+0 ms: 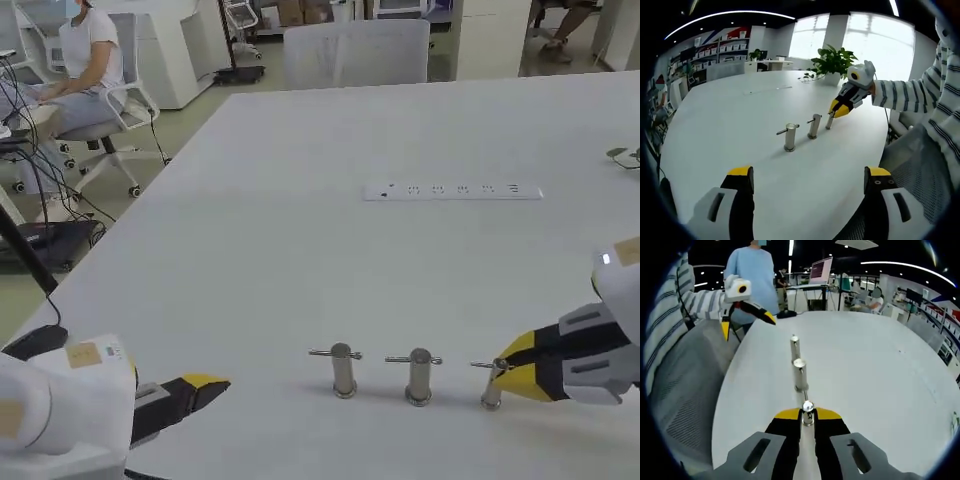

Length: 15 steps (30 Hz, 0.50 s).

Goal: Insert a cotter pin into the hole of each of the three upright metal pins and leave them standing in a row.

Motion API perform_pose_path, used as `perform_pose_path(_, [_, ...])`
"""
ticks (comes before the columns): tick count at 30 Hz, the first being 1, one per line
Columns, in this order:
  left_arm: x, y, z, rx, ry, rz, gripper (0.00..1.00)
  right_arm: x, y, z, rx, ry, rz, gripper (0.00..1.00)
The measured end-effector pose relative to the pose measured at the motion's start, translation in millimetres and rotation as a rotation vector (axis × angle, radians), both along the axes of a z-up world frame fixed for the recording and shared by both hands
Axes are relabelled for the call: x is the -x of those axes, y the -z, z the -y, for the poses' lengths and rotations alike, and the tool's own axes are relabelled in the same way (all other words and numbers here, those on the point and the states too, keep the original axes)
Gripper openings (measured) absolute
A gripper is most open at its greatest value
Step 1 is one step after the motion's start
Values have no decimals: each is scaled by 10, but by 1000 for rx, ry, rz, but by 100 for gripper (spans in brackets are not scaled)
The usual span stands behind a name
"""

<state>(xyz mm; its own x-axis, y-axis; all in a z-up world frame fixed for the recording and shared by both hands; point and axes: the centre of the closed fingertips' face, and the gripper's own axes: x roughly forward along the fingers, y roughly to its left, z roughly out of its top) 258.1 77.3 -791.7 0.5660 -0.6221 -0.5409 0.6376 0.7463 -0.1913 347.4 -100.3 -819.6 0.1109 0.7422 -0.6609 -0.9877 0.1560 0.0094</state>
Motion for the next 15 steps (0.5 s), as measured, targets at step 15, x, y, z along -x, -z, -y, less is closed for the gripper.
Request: perform_pose_path(15, [4,-29,12,-4,-5,-3,91,38,-30,43,-35,-4,-4,10])
